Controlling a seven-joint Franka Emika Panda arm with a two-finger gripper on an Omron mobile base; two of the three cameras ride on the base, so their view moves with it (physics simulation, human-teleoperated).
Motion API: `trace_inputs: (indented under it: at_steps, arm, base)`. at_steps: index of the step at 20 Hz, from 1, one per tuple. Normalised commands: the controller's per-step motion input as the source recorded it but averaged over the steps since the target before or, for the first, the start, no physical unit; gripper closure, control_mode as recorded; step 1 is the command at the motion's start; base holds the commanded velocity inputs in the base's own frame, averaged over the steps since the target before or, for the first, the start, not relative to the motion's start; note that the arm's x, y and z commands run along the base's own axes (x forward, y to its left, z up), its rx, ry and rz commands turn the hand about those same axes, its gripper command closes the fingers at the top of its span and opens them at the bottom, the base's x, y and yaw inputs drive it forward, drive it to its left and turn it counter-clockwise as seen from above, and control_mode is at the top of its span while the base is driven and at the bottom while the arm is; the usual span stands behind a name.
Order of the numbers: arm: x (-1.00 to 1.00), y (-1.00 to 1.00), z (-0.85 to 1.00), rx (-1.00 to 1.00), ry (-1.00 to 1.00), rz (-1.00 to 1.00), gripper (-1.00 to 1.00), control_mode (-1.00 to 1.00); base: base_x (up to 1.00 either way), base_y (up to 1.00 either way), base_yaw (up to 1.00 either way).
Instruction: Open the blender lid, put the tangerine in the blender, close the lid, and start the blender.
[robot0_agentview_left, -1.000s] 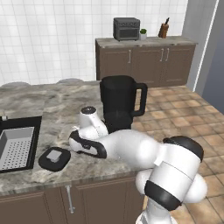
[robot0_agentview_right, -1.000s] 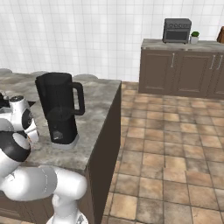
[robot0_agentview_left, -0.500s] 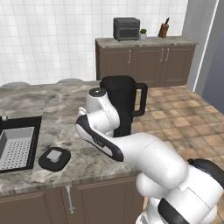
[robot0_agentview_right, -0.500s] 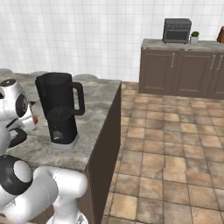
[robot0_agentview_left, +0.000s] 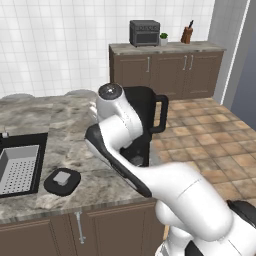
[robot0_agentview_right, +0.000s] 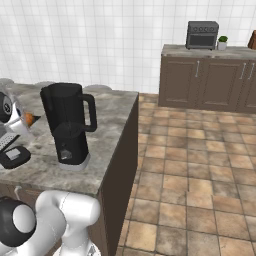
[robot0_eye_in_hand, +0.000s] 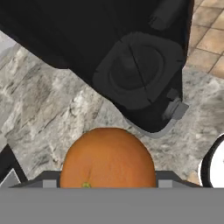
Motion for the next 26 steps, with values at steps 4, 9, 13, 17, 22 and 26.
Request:
trace_inputs:
  at_steps: [4,9,13,17,22,26]
  arm:
    - [-0.2,-0.35,1.0,-0.04,-0.14,-0.13,1.0,-1.0]
    - [-0.03,-0.38,1.0,-0.03,-0.11,-0.1,1.0,-1.0]
    - [0.0,-0.39,1.0,-0.02,-0.08,-0.08,1.0,-1.0]
    - [0.07,-0.47,0.76,0.0,-0.01,-0.03,1.0,-1.0]
    - [0.5,-0.25,-0.21,0.0,0.09,0.01,1.0,-1.0]
    - [0.81,-0.15,-0.6,0.0,0.17,0.11,1.0,-1.0]
  base:
    - [0.0,0.0,0.0]
    - [0.0,0.0,0.0]
    - [0.0,0.0,0.0]
    - [0.0,0.0,0.0]
    - [0.0,0.0,0.0]
    - [0.0,0.0,0.0]
